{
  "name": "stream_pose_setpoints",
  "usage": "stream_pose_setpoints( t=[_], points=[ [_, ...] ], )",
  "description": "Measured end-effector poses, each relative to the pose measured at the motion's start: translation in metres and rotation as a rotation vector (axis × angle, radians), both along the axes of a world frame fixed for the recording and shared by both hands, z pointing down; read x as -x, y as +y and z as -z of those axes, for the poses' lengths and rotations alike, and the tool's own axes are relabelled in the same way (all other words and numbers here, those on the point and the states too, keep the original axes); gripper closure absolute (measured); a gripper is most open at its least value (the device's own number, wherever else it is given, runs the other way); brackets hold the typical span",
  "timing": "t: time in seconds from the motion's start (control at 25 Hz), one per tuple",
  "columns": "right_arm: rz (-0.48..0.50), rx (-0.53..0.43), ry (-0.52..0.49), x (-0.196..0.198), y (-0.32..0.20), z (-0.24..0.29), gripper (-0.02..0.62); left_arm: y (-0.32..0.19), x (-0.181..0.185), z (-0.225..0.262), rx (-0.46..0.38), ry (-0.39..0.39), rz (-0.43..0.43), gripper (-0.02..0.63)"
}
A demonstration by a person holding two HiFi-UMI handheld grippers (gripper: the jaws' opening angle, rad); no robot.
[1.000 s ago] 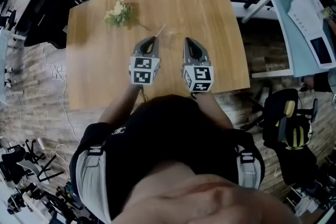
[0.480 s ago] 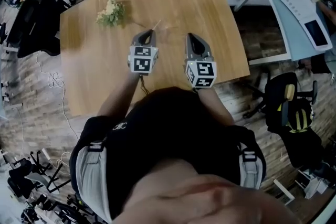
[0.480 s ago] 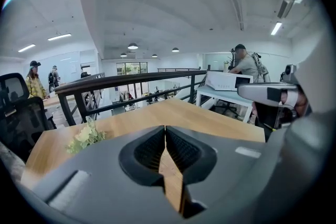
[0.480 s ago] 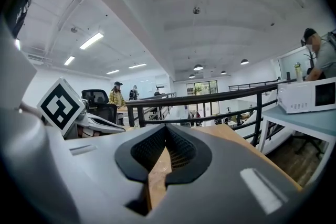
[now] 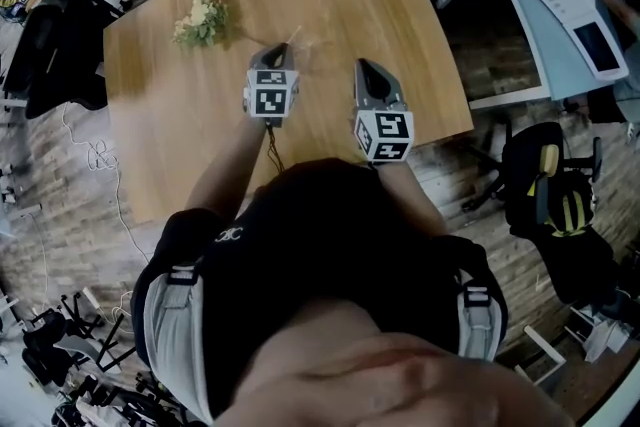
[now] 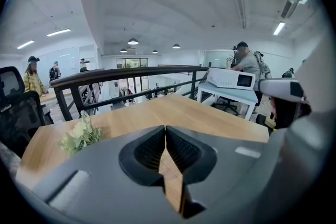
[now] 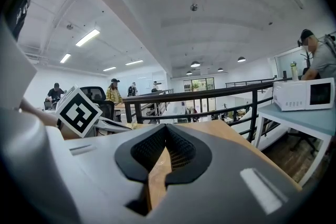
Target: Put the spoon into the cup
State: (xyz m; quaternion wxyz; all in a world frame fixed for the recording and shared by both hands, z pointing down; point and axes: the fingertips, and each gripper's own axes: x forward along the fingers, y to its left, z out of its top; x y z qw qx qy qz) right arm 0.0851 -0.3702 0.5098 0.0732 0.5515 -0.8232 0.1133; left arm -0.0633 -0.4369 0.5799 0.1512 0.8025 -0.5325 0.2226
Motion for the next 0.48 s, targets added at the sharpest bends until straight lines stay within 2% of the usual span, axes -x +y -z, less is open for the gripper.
stream_pose_setpoints(
  t=[0.48],
  points=[
    [0.014,0.024,0.026,0.006,0.002,-0.006,0.595,-0.005,0.002,-0.037,0.084,0.016,0.001,0.589]
  ],
)
